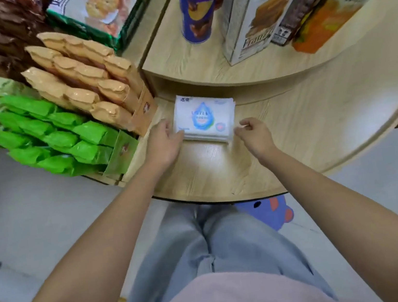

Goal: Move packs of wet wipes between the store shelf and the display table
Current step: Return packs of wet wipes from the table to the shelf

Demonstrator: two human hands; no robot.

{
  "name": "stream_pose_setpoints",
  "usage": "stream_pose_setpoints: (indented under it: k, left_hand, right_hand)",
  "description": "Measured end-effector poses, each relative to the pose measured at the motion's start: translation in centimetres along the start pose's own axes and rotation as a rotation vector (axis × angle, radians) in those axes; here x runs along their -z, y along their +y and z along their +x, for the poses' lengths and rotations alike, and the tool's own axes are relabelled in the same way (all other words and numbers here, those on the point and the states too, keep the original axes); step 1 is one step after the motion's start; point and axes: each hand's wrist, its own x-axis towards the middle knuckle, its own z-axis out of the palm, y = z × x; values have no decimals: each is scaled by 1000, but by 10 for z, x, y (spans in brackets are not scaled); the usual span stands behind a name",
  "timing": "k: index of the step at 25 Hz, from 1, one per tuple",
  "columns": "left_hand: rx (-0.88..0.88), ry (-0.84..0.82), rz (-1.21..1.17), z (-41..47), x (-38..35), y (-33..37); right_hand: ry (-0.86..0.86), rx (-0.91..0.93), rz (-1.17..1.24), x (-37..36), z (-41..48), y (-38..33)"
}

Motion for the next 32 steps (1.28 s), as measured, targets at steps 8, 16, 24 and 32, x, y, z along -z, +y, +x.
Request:
stream_pose_setpoints:
  k: [8, 16, 24, 32]
  left_hand:
    - [18, -39, -40, 58, -27, -13]
    - [3, 22, -350, 33, 2, 0]
    - [257, -160, -631, -7, 18, -60]
    - [228, -177, -675, -27, 23, -52]
  right_hand:
    - [223, -116, -132, -63, 30, -19]
    - [245, -50, 81, -63, 17, -8]
    - [99, -227, 100, -58, 47, -9]
    - [277, -107, 173, -40, 29, 4]
